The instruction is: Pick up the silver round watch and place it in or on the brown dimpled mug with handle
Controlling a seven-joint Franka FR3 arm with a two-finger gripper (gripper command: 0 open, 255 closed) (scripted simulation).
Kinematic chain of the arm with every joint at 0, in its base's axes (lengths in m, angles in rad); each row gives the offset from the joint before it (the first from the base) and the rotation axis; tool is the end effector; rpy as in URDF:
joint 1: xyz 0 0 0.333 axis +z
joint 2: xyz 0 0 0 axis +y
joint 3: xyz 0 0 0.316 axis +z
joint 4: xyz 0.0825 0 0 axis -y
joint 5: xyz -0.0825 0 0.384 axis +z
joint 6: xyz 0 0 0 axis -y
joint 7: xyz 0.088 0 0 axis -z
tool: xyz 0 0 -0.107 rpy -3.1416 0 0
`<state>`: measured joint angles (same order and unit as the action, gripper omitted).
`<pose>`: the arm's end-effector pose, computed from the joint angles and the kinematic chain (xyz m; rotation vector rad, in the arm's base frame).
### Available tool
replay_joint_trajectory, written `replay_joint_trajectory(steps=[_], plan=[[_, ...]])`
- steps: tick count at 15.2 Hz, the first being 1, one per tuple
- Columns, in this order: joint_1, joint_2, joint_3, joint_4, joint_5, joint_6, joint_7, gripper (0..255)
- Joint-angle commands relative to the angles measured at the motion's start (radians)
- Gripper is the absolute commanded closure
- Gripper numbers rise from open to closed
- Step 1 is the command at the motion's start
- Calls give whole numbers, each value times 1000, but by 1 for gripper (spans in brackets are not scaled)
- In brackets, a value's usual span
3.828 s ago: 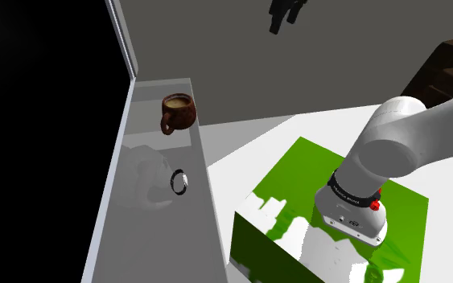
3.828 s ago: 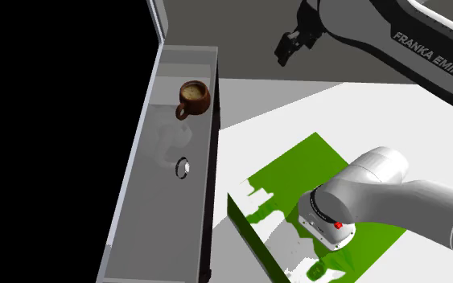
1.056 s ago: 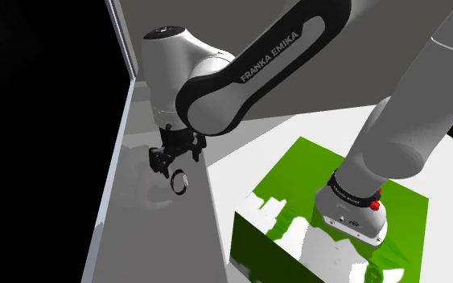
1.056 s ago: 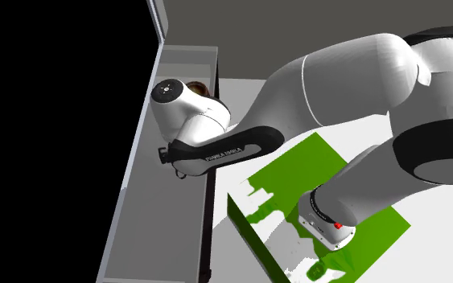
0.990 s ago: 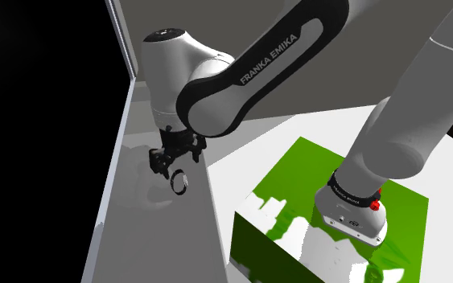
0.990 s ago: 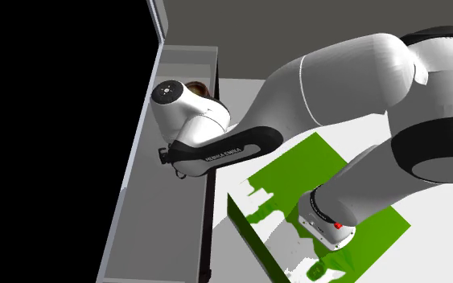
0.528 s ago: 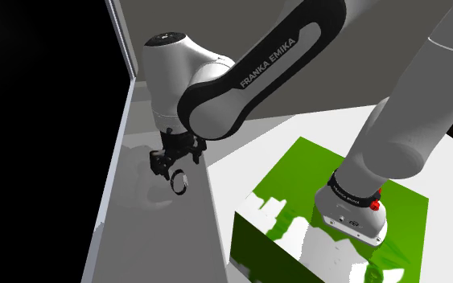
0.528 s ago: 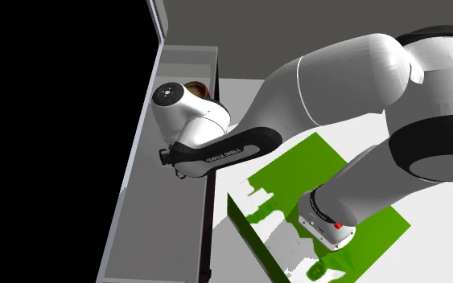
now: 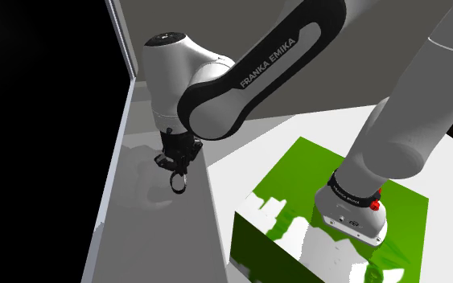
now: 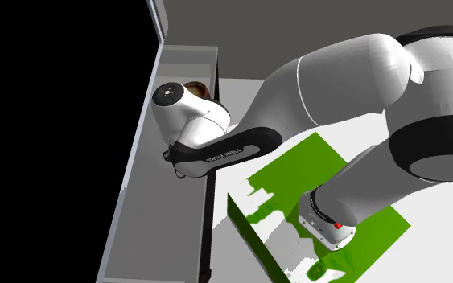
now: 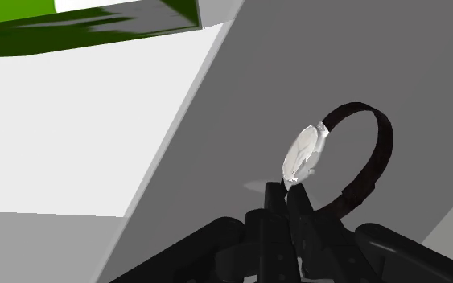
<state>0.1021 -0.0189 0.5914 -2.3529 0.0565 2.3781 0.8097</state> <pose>0.3870 0.3225 0.3401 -3.0826 0.2411 -0.0154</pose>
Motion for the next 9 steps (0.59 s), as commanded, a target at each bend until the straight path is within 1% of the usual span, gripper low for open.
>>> replay_joint_trajectory(steps=[1,2,9], plan=[[0,0,0,0,0,0,0,255],[0,0,0,0,0,0,0,255],[1,-69,-7,40,45,-99,-32,255]])
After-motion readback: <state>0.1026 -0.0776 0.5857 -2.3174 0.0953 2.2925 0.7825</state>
